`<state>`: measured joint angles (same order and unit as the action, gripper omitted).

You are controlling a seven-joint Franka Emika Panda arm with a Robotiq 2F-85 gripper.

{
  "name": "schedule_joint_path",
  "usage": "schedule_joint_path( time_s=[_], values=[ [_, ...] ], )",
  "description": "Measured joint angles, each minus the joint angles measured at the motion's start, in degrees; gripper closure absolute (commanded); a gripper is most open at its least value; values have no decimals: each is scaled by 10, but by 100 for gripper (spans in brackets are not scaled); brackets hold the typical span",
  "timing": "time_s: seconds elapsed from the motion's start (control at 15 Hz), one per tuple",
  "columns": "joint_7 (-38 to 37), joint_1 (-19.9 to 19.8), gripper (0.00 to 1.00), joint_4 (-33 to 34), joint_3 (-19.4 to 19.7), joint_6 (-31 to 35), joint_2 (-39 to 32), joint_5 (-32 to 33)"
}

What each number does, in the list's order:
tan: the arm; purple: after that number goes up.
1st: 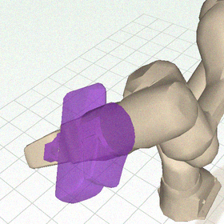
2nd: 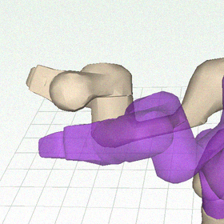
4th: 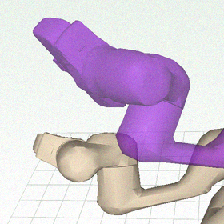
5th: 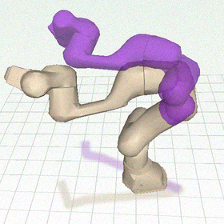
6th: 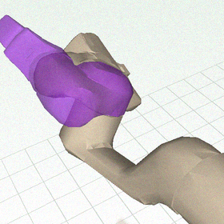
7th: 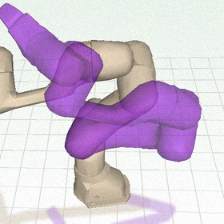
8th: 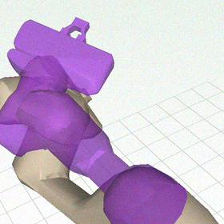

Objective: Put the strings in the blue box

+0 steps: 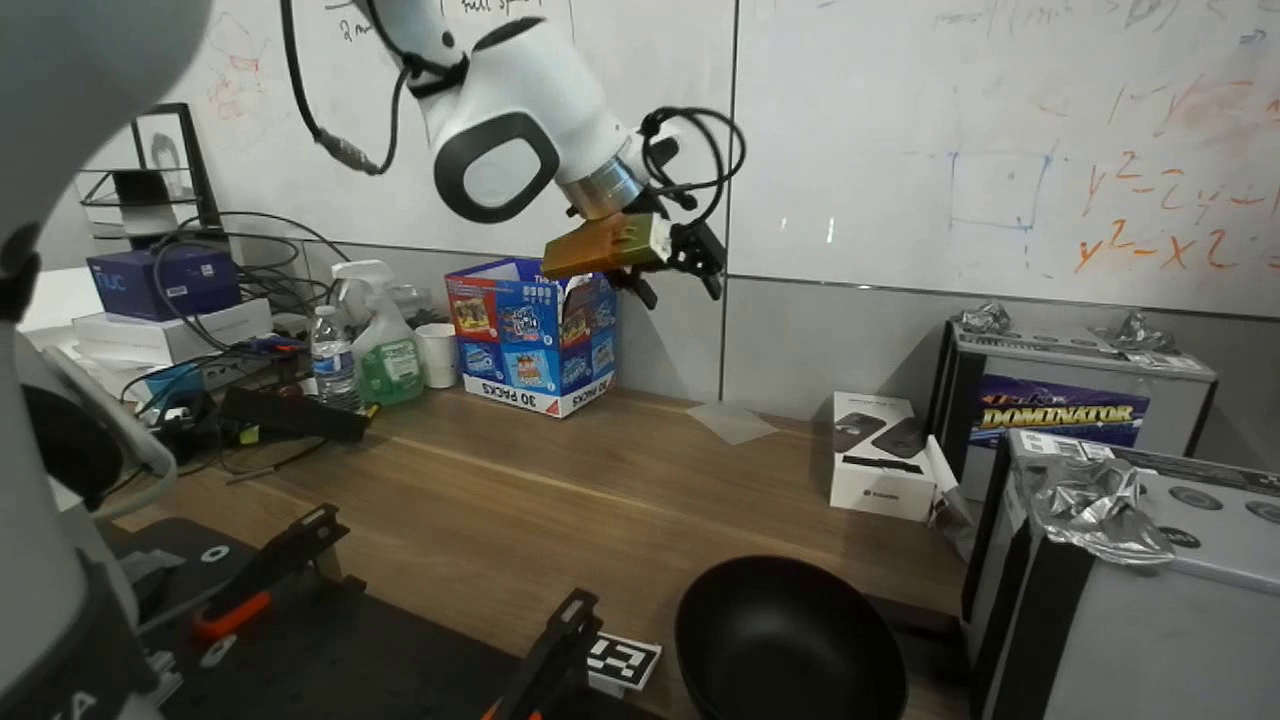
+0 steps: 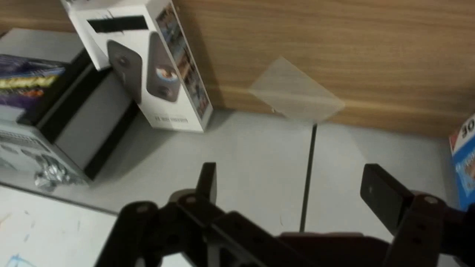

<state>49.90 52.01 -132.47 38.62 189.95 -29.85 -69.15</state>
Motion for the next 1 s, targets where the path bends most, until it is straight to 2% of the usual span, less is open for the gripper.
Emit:
schedule_joint_path(
  time_s=[0.2,0.4,0.53,0.67,0.87,1.0],
  values=[
    [39,57,0,-88,127,-110,54,52],
    [27,118,0,-151,266,-218,90,181],
    [9,173,0,-168,354,-263,102,243],
    [11,250,0,-174,438,-276,120,267],
    [14,380,0,-173,550,-288,145,262],
    [2,461,0,-170,622,-339,133,245]
  ],
)
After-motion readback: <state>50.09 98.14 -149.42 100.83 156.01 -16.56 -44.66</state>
